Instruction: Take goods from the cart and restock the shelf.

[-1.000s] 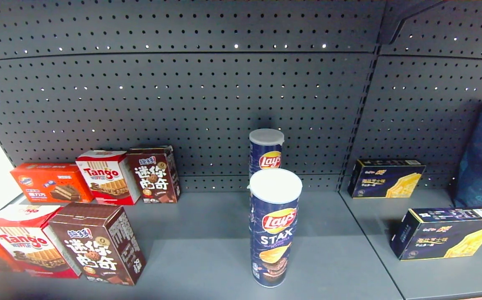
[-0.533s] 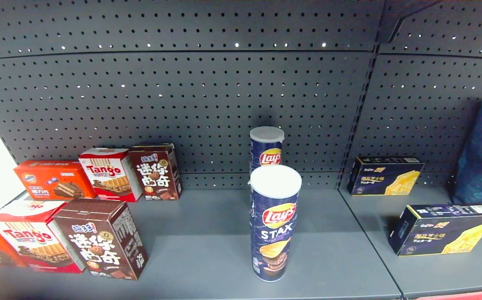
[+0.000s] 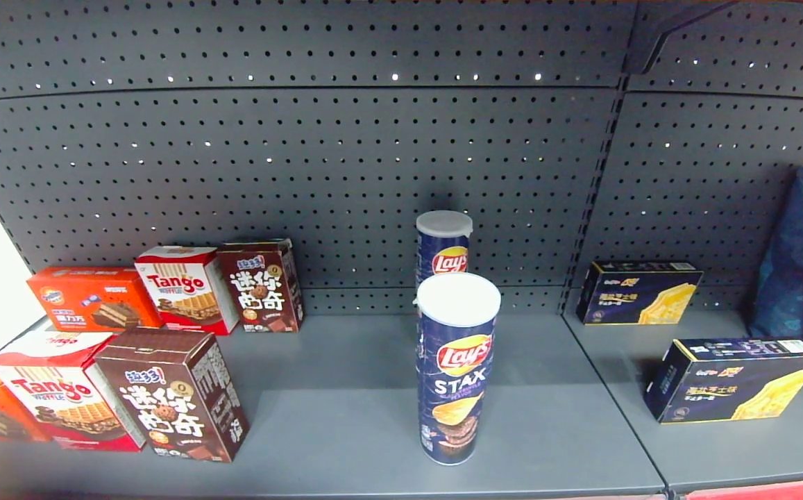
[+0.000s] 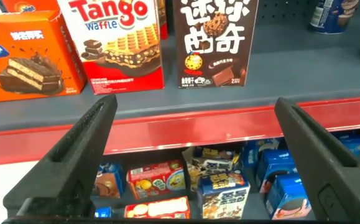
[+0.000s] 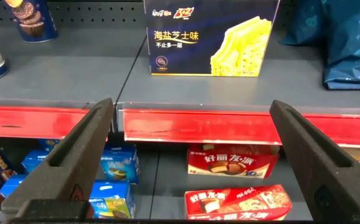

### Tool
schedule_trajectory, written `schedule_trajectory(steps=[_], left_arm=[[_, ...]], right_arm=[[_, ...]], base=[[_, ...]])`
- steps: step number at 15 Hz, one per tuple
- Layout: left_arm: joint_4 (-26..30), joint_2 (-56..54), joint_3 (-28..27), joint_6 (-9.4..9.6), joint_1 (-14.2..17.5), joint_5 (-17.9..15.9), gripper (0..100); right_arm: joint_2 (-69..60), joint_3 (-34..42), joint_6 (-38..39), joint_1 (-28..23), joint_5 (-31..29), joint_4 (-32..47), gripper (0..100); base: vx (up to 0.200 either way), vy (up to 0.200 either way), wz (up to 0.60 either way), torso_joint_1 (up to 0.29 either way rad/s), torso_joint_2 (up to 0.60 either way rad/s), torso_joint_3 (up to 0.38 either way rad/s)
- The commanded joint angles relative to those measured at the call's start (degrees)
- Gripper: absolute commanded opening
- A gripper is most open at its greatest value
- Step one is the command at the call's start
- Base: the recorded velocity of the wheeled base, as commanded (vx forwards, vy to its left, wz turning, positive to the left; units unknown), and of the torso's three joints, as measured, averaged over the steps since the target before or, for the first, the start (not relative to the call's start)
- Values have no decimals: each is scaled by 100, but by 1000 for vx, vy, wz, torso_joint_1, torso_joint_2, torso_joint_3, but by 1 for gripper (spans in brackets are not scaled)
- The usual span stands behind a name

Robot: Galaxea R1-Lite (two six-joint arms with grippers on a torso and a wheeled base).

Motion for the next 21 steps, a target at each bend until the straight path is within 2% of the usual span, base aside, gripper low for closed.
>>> schedule_trajectory(steps=[1, 10, 13, 17, 19, 21], left_arm=[[-1, -2, 0, -1, -7, 0, 100], [-1, -2, 0, 17, 2, 0, 100], [-1, -2, 0, 35, 2, -9, 100], [-1, -2, 0, 17, 2, 62, 100], [-1, -2, 0, -18, 2, 62, 100], [-1, -2, 0, -27, 2, 62, 100]], right_arm=[[-2, 0, 0, 1, 1, -1, 100], [-2, 0, 0, 1, -8, -1, 100], [-2, 0, 0, 1, -8, -1, 100], [-2, 0, 0, 1, -8, -1, 100], [-2, 0, 0, 1, -8, -1, 100], [-2, 0, 0, 1, -8, -1, 100]], base=[[0, 0, 0, 0, 0, 0], [0, 0, 67, 0, 1, 0], [0, -200, 0, -4, 6, -2], [0, 0, 0, 0, 0, 0], [0, -200, 0, 7, 2, 7], [0, 0, 0, 0, 0, 0]])
